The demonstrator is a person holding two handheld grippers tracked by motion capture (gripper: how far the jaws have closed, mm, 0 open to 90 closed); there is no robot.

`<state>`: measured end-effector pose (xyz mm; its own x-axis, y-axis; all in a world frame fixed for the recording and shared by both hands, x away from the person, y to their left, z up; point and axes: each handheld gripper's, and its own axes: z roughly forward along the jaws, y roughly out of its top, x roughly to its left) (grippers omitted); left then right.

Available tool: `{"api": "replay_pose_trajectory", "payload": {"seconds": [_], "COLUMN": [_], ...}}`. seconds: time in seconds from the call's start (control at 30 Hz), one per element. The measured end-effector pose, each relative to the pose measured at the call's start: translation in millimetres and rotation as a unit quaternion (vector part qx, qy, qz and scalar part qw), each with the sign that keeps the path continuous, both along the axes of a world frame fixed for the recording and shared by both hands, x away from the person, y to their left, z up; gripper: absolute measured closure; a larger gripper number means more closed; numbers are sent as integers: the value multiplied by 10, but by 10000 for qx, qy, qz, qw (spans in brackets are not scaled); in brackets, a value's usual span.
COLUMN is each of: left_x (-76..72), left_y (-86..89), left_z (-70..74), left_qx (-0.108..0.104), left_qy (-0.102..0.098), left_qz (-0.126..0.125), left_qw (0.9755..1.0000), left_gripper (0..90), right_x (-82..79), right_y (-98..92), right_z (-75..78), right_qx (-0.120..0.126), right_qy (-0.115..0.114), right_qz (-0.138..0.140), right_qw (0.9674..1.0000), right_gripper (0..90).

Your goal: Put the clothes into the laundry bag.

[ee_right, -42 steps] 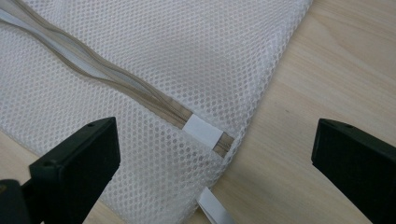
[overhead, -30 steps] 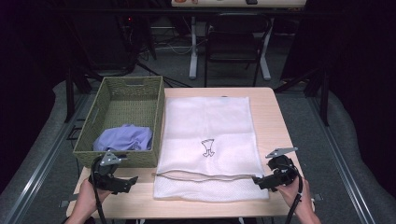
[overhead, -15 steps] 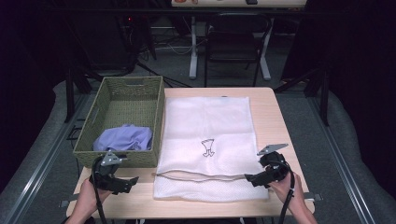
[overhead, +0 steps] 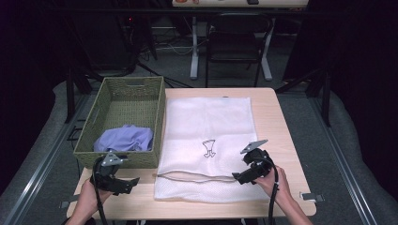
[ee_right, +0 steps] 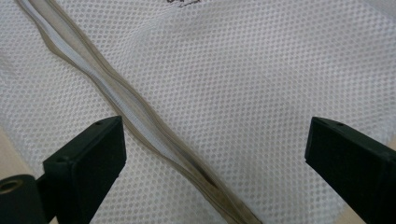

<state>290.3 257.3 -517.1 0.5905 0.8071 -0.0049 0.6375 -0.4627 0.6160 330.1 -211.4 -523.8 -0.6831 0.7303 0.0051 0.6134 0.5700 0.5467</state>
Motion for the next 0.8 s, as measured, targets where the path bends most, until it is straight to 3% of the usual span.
{"api": "replay_pose_trajectory", "payload": {"seconds": [0.3, 0.4, 0.8], "left_x": [0, 0, 2], "left_y": [-3, -3, -6], "left_z": [4, 3, -3], "left_qx": [8, 2, -2], "left_qy": [69, 79, 67], "left_qz": [-16, -16, -27], "left_qw": [10000, 10000, 10000], "left_gripper": [1, 1, 1], "right_x": [86, 149, 218], "right_y": [254, 386, 594], "right_z": [-95, -166, -304], "right_qx": [-233, -384, -588], "right_qy": [127, 171, 325], "right_qz": [267, 515, 849], "right_qw": [9993, 9978, 9941], "right_gripper": [126, 162, 289]}}
